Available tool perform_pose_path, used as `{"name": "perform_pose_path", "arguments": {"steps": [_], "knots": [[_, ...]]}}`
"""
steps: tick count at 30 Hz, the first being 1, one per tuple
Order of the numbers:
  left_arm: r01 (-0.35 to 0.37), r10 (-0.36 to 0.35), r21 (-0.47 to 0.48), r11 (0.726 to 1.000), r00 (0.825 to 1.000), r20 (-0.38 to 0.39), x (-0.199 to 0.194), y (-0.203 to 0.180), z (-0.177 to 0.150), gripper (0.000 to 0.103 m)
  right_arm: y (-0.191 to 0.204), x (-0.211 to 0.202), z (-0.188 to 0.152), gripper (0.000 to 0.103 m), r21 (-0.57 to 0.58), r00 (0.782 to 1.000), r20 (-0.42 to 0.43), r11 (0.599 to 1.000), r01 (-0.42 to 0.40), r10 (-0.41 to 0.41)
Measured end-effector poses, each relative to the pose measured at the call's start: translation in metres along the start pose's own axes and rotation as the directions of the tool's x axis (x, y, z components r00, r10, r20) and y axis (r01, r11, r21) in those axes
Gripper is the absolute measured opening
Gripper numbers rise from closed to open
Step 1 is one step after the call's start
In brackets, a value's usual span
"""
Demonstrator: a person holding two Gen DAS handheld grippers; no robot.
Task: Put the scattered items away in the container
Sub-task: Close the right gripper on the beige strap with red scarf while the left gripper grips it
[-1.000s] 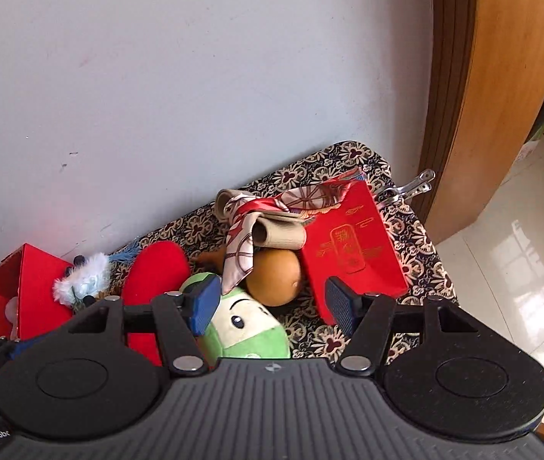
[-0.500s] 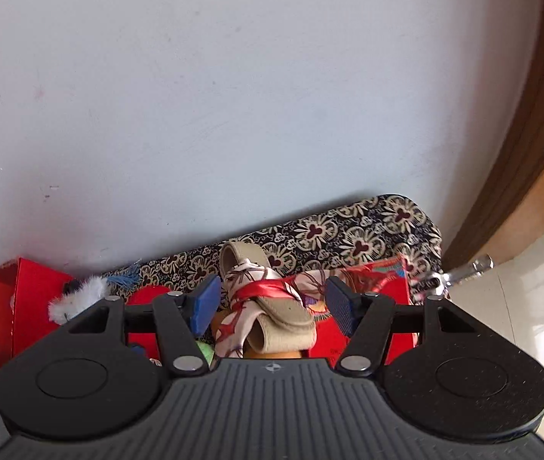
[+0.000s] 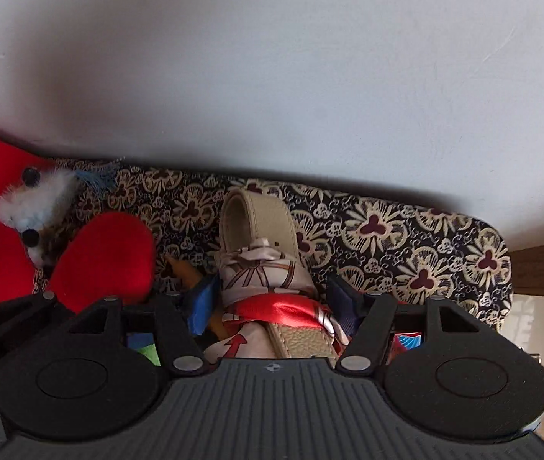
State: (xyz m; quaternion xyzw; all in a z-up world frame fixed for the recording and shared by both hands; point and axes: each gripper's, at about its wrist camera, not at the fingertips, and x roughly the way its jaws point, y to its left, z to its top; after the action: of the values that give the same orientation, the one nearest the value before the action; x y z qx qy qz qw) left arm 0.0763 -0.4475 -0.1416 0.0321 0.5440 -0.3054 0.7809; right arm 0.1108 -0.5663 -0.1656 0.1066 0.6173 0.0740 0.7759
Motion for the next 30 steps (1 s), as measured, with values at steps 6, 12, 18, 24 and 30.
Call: {"name": "perform_pose_path", "arguments": {"steps": [6, 12, 18, 24, 30], "knots": [[0.091, -0.091, 0.012, 0.996, 0.996, -0.005, 0.000, -0.006, 0.003, 0.025, -0.002, -0.011, -0.011, 0.046, 0.022, 0.998, 0.057, 1.000, 0.005, -0.006], [0.114, -0.118, 0.062, 0.991, 0.992, 0.051, -0.025, -0.018, 0.003, 0.016, -0.011, -0.052, -0.032, 0.044, 0.132, 0.978, 0.204, 0.990, -0.056, 0.028], [0.032, -0.052, 0.131, 0.991, 0.987, 0.151, -0.073, -0.019, -0.010, 0.006, 0.008, -0.097, -0.062, 0.044, 0.202, 0.925, 0.380, 0.975, -0.093, 0.009], [-0.016, 0.000, 0.077, 0.997, 0.980, 0.201, -0.114, 0.007, -0.021, 0.007, 0.064, -0.117, -0.071, 0.044, 0.178, 0.888, 0.457, 0.984, -0.032, -0.053], [-0.104, 0.098, 0.011, 0.995, 0.966, 0.239, -0.156, 0.045, -0.035, 0.007, 0.134, -0.124, -0.052, 0.045, 0.125, 0.885, 0.464, 0.992, -0.034, -0.028]]}}
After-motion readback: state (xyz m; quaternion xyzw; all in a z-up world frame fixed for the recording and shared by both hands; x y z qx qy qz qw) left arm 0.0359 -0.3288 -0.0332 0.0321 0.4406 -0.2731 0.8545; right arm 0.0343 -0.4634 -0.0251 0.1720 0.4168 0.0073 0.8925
